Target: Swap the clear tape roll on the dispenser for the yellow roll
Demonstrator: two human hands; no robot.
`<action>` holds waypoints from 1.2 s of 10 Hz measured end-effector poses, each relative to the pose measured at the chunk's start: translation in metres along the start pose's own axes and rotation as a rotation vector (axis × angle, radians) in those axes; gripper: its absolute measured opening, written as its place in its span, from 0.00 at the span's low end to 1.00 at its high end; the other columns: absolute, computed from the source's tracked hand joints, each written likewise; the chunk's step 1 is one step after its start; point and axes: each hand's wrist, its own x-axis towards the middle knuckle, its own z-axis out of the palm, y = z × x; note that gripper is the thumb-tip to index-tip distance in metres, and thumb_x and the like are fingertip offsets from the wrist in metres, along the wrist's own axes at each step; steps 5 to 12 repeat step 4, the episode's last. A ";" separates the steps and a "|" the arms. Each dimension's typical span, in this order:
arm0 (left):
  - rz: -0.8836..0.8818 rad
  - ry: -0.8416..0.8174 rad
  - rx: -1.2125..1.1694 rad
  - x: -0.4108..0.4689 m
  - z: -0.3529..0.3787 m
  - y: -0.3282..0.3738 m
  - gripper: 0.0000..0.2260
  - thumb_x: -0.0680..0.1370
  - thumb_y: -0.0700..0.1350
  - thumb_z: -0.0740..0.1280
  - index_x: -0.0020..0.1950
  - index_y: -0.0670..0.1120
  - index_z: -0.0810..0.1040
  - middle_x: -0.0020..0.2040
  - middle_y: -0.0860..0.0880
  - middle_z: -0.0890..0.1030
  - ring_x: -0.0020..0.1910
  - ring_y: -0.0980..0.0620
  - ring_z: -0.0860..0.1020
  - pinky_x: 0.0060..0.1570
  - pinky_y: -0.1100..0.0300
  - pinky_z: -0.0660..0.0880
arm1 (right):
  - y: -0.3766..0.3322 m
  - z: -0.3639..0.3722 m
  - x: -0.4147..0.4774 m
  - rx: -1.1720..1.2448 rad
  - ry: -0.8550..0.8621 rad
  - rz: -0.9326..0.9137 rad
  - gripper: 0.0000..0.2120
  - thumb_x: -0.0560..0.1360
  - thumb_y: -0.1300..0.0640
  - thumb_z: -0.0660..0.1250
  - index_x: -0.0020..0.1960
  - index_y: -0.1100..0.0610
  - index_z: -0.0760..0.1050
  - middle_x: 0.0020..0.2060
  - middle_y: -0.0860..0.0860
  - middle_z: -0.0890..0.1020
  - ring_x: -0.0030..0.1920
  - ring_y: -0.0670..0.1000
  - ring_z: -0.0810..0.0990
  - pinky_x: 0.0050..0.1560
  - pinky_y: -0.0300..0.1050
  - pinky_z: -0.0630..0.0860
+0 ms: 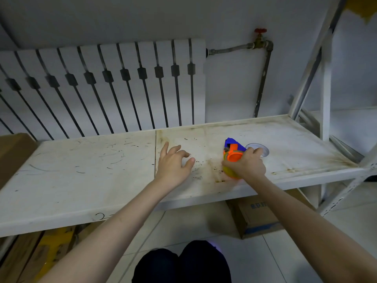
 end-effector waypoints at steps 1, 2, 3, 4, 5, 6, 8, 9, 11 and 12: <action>-0.004 -0.017 -0.008 0.004 -0.002 0.005 0.17 0.78 0.55 0.60 0.61 0.47 0.78 0.70 0.43 0.71 0.76 0.47 0.54 0.76 0.51 0.43 | -0.002 0.006 -0.003 -0.057 0.064 -0.010 0.46 0.59 0.30 0.70 0.65 0.59 0.62 0.59 0.58 0.67 0.53 0.58 0.76 0.40 0.47 0.72; -0.022 -0.028 -0.045 0.005 -0.011 0.010 0.16 0.79 0.52 0.61 0.61 0.45 0.77 0.70 0.43 0.71 0.76 0.47 0.54 0.75 0.53 0.42 | -0.004 0.005 -0.004 -0.087 0.092 -0.028 0.47 0.60 0.27 0.68 0.64 0.60 0.63 0.57 0.57 0.69 0.55 0.58 0.74 0.41 0.48 0.72; -0.037 -0.010 -0.072 0.003 -0.023 0.013 0.16 0.78 0.51 0.62 0.61 0.45 0.77 0.68 0.45 0.74 0.74 0.46 0.58 0.75 0.53 0.48 | -0.003 0.000 -0.002 -0.178 0.069 -0.047 0.49 0.60 0.25 0.64 0.65 0.61 0.63 0.57 0.57 0.70 0.58 0.58 0.72 0.41 0.48 0.71; -0.088 -0.002 -0.124 0.000 -0.040 0.017 0.16 0.78 0.50 0.62 0.62 0.44 0.77 0.66 0.47 0.75 0.71 0.45 0.63 0.71 0.54 0.57 | -0.009 -0.005 -0.005 -0.131 0.096 -0.083 0.50 0.63 0.25 0.62 0.70 0.61 0.59 0.63 0.58 0.69 0.62 0.59 0.70 0.46 0.51 0.74; -0.088 -0.002 -0.124 0.000 -0.040 0.017 0.16 0.78 0.50 0.62 0.62 0.44 0.77 0.66 0.47 0.75 0.71 0.45 0.63 0.71 0.54 0.57 | -0.009 -0.005 -0.005 -0.131 0.096 -0.083 0.50 0.63 0.25 0.62 0.70 0.61 0.59 0.63 0.58 0.69 0.62 0.59 0.70 0.46 0.51 0.74; -0.088 -0.002 -0.124 0.000 -0.040 0.017 0.16 0.78 0.50 0.62 0.62 0.44 0.77 0.66 0.47 0.75 0.71 0.45 0.63 0.71 0.54 0.57 | -0.009 -0.005 -0.005 -0.131 0.096 -0.083 0.50 0.63 0.25 0.62 0.70 0.61 0.59 0.63 0.58 0.69 0.62 0.59 0.70 0.46 0.51 0.74; -0.088 -0.002 -0.124 0.000 -0.040 0.017 0.16 0.78 0.50 0.62 0.62 0.44 0.77 0.66 0.47 0.75 0.71 0.45 0.63 0.71 0.54 0.57 | -0.009 -0.005 -0.005 -0.131 0.096 -0.083 0.50 0.63 0.25 0.62 0.70 0.61 0.59 0.63 0.58 0.69 0.62 0.59 0.70 0.46 0.51 0.74; -0.088 -0.002 -0.124 0.000 -0.040 0.017 0.16 0.78 0.50 0.62 0.62 0.44 0.77 0.66 0.47 0.75 0.71 0.45 0.63 0.71 0.54 0.57 | -0.009 -0.005 -0.005 -0.131 0.096 -0.083 0.50 0.63 0.25 0.62 0.70 0.61 0.59 0.63 0.58 0.69 0.62 0.59 0.70 0.46 0.51 0.74; -0.088 -0.002 -0.124 0.000 -0.040 0.017 0.16 0.78 0.50 0.62 0.62 0.44 0.77 0.66 0.47 0.75 0.71 0.45 0.63 0.71 0.54 0.57 | -0.009 -0.005 -0.005 -0.131 0.096 -0.083 0.50 0.63 0.25 0.62 0.70 0.61 0.59 0.63 0.58 0.69 0.62 0.59 0.70 0.46 0.51 0.74; -0.088 -0.002 -0.124 0.000 -0.040 0.017 0.16 0.78 0.50 0.62 0.62 0.44 0.77 0.66 0.47 0.75 0.71 0.45 0.63 0.71 0.54 0.57 | -0.009 -0.005 -0.005 -0.131 0.096 -0.083 0.50 0.63 0.25 0.62 0.70 0.61 0.59 0.63 0.58 0.69 0.62 0.59 0.70 0.46 0.51 0.74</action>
